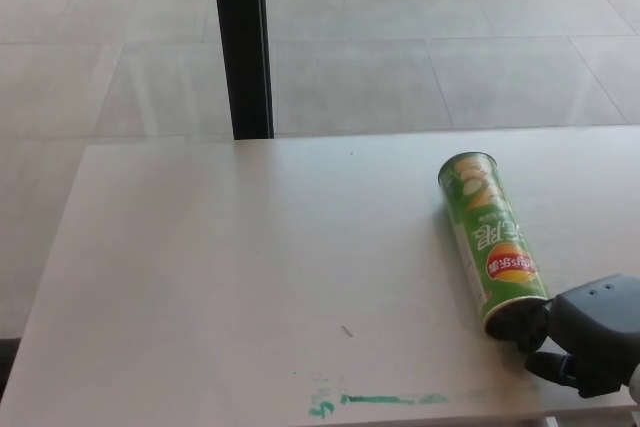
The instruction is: Use the right hand as a fist to push the chips tray inside its container kept in the middle of the desk
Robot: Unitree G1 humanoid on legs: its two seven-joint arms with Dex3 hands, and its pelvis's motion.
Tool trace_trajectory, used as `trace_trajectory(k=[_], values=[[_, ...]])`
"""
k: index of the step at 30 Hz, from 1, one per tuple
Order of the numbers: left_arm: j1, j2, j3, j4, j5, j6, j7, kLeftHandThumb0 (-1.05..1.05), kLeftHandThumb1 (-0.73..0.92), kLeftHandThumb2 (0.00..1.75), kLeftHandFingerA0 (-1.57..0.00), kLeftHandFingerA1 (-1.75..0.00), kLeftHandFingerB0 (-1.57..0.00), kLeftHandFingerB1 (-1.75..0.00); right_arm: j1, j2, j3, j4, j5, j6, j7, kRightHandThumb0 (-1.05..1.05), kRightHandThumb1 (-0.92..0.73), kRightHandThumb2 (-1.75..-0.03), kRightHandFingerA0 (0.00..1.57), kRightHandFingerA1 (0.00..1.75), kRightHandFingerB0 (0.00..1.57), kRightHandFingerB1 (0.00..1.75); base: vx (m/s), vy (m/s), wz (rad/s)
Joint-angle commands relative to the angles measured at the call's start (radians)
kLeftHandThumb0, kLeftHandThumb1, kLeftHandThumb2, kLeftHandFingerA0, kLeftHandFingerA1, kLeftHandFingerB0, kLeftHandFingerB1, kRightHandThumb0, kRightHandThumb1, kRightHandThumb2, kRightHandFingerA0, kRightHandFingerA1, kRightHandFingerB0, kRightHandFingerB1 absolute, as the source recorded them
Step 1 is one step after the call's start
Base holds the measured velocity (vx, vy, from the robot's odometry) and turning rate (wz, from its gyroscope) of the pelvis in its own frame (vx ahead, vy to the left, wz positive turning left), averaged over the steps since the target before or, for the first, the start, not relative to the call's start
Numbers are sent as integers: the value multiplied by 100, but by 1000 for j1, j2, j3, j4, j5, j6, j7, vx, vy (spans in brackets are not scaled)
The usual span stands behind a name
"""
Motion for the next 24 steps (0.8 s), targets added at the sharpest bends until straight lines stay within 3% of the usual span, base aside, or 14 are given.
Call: trace_trajectory(k=[1,2,5,6,8,10,11,12,17,18,21,22,23,24], values=[[3,2,-1,0,-6,-17,-3,-95,65,128,-63,-119,-38,-95,37,-49,-60,-130,127,35,174,-65,-90,-67,83,88,61,50,0,0,0],[5,2,0,-7,-8,-17,-2,-95,63,130,-66,-121,-39,-95,65,-62,-93,-190,214,22,231,-61,-86,-66,84,97,66,55,0,0,0],[10,1,2,-13,-11,-19,-4,-96,61,131,-71,-125,-41,-98,98,-77,-122,-275,261,37,298,-61,-87,-66,88,97,67,55,0,0,0],[7,1,10,-14,-21,-11,-14,-92,64,130,-65,-121,-40,-96,140,-119,-169,-466,352,144,488,-60,-89,-66,86,74,59,50,0,0,0],[7,3,-1,-14,-8,-20,-6,-93,64,131,-72,-123,-43,-98,152,-131,-185,-528,388,175,541,-62,-87,-66,87,74,60,49,0,0,0],[-3,2,-1,-2,-5,-16,6,-93,63,129,-68,-121,-43,-97,164,-148,-204,-624,454,260,647,-61,-86,-66,80,79,55,48,0,0,0],[-3,4,-10,1,5,-19,12,-92,65,128,-69,-120,-43,-96,161,-172,-207,-680,493,319,729,-55,-69,-108,81,86,42,60,0,0,0],[-2,4,-19,3,16,-22,14,-93,64,128,-69,-120,-39,-94,158,-194,-208,-727,534,370,797,-58,-85,-65,71,71,50,49,0,0,0],[-7,2,5,4,-12,1,2,-92,63,128,-66,-121,-39,-95,130,-262,-209,-866,615,509,958,-60,-84,-65,69,69,46,49,0,0,0],[-7,3,-4,4,-2,-1,12,-93,63,129,-74,-123,-45,-98,127,-263,-217,-878,635,524,963,-51,-63,-107,71,81,34,58,0,0,0],[15,-5,15,-25,-27,-30,-19,-94,63,129,-69,-125,-35,-96,97,-280,-301,-902,751,539,959,-50,-63,-107,70,83,32,58,0,0,0],[9,-3,8,-15,-18,-23,-8,-93,63,129,-70,-124,-41,-98,82,-290,-346,-908,780,547,958,-57,-84,-65,66,81,43,49,0,0,0],[9,-3,8,-15,-18,-23,-8,-93,63,129,-70,-124,-41,-98,81,-290,-347,-910,782,550,960,-57,-84,-65,66,81,43,49,0,0,0],[3,2,5,-7,-13,-13,0,-89,57,132,-81,-122,-36,-91,82,-284,-402,-888,827,502,925,-55,-83,-64,69,81,45,51,0,0,0]])
